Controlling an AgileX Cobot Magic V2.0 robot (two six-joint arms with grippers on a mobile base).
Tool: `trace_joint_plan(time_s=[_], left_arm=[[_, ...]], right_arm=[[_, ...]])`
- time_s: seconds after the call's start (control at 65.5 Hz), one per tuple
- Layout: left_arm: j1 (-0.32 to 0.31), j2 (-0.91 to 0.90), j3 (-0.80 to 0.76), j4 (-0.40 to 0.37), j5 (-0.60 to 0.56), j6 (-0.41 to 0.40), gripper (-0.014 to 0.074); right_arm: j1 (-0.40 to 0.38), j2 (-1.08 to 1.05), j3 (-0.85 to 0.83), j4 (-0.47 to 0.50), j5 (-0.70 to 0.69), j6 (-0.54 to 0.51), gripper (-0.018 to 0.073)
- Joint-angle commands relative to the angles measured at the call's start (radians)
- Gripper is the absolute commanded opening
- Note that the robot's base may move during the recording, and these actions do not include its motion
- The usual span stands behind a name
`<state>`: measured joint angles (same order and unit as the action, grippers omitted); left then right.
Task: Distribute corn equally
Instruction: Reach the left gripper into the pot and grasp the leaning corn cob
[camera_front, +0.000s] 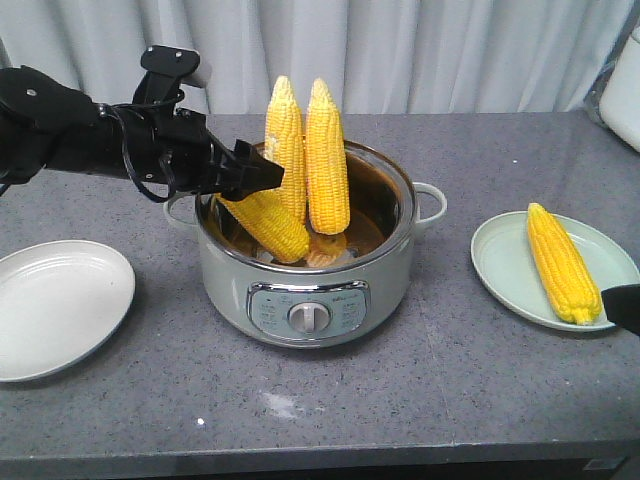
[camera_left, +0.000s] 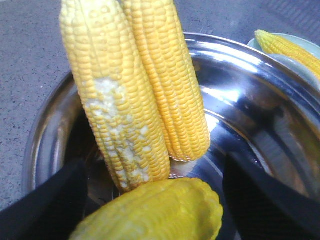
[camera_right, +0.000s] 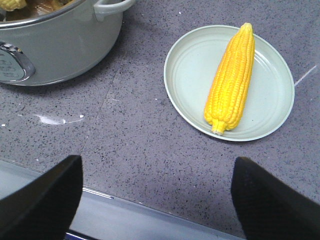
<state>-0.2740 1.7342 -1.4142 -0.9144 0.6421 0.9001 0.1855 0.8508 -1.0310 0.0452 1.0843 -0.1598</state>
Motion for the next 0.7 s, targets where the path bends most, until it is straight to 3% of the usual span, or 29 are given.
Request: trace_joint_plan(time_s=[0.0,0.26,0.687], left_arm=[[-0.007,-0.038,-0.030,-0.044,-0.039,0.005,0.0438],[-0.007,-0.039,-0.030,-0.044,-0.040,0.005,0.0177],[-0.004,-0.143,-0.031,-0.044,-0.048,0.005,0.0178]], right_arm=[[0.002,-0.005,-0.025,-0.003,-0.048,-0.003,0.0577],[0.002,-0.005,-0.025,-0.003,-0.047,-0.003,0.0577],[0.002,-0.005,-0.025,-0.003,-0.044,-0.004,0.0577]])
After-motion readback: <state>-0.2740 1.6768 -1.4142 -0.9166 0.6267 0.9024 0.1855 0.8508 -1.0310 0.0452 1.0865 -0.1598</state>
